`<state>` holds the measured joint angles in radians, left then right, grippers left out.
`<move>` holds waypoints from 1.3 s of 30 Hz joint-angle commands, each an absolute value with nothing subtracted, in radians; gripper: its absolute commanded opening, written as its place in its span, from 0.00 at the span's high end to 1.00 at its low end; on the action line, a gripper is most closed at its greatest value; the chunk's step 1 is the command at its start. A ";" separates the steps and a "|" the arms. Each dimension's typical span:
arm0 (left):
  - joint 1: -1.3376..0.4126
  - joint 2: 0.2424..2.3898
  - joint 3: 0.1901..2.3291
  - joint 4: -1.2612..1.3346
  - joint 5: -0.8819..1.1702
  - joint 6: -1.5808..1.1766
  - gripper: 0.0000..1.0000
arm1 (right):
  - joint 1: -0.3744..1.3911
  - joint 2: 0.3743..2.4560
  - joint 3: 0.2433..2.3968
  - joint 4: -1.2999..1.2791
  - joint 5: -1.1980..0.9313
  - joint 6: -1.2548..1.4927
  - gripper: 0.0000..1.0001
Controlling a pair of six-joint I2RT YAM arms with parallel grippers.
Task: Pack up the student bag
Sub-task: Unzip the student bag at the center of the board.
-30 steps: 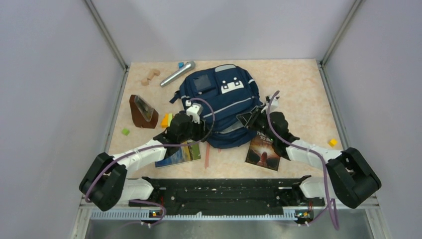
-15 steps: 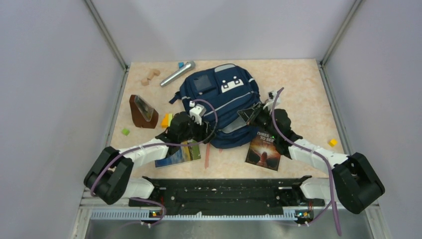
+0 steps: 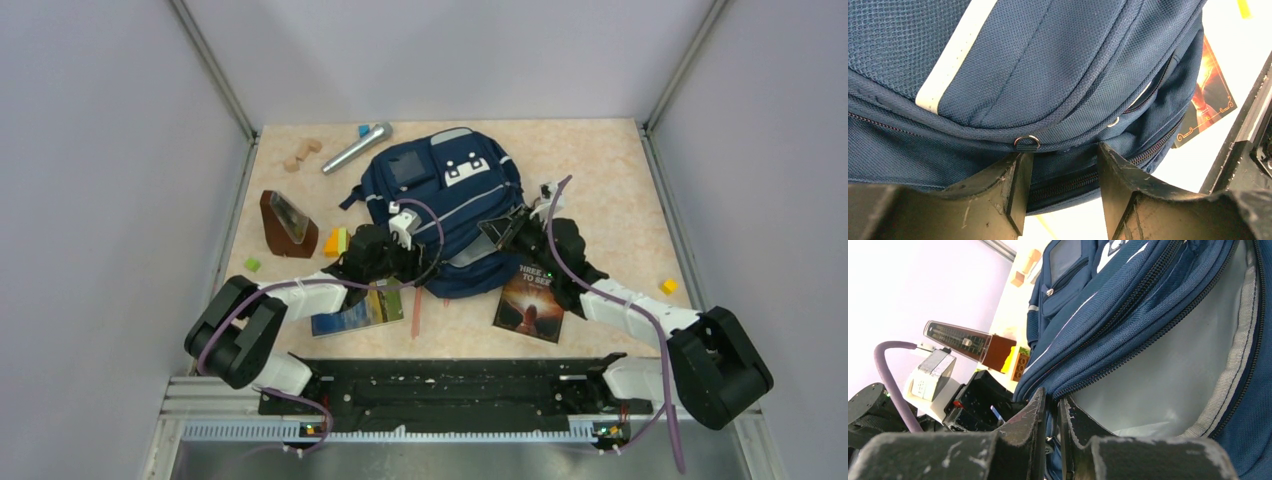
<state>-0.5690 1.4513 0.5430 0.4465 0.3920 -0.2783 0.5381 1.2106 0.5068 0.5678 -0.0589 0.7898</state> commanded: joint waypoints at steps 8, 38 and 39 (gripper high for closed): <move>-0.567 1.456 0.561 0.637 0.451 -0.290 0.52 | 0.523 1.197 0.569 0.684 -0.085 0.800 0.97; -0.567 1.473 0.524 0.728 0.509 -0.330 0.69 | 0.519 1.220 0.567 0.695 -0.105 0.809 0.99; -0.567 1.476 0.527 0.729 0.507 -0.330 0.68 | 0.519 1.220 0.568 0.694 -0.104 0.809 0.99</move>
